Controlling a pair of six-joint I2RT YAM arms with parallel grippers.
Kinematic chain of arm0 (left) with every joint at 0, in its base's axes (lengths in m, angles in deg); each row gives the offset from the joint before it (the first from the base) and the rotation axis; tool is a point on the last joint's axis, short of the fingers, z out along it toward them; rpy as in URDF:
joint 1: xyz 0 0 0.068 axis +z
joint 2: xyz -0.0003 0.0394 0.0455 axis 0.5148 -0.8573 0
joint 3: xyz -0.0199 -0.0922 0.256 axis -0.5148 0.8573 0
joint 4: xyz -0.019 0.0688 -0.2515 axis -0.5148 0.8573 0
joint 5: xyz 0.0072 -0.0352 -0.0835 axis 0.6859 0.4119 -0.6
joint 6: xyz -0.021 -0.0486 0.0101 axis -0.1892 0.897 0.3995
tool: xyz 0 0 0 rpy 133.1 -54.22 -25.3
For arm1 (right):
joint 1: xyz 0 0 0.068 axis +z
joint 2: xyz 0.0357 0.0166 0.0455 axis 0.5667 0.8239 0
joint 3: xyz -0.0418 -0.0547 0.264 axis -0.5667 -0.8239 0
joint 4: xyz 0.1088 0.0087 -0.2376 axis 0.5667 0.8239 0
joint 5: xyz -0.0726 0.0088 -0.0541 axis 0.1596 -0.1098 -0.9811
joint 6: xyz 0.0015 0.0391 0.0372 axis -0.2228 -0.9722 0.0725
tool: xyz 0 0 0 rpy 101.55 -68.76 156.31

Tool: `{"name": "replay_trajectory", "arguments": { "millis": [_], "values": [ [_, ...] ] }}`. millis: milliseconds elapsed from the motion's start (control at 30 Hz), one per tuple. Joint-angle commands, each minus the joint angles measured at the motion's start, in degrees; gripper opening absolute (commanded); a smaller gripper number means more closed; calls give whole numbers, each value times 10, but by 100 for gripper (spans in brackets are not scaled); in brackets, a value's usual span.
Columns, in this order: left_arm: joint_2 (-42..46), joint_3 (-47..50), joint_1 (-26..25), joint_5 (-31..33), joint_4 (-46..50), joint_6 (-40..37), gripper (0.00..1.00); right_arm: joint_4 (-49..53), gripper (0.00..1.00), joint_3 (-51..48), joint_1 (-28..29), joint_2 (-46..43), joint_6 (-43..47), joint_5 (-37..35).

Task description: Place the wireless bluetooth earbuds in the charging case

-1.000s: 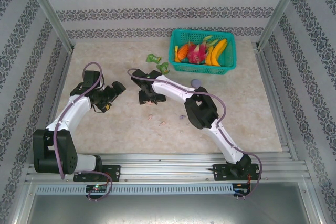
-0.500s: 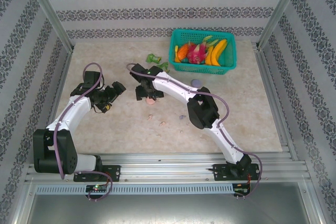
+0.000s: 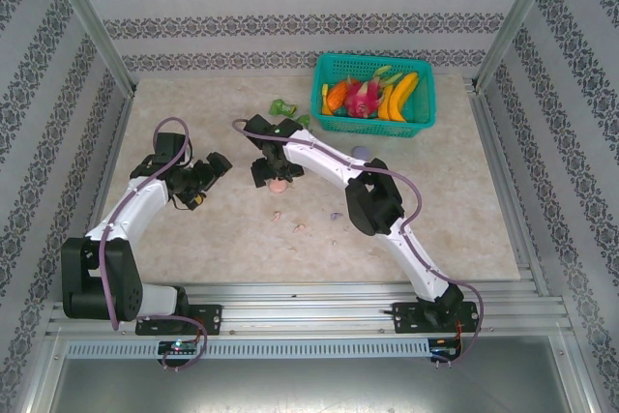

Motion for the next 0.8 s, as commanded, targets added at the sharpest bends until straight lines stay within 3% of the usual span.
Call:
{"name": "replay_trajectory", "arguments": {
  "millis": [0,767],
  "values": [
    [12,4,-7,6,-9,3,100,14,82,2,10,20,-16,-2],
    [16,10,-8,8,-8,7,100,13,76,-16,19,44,-36,-58]
  ]
}}
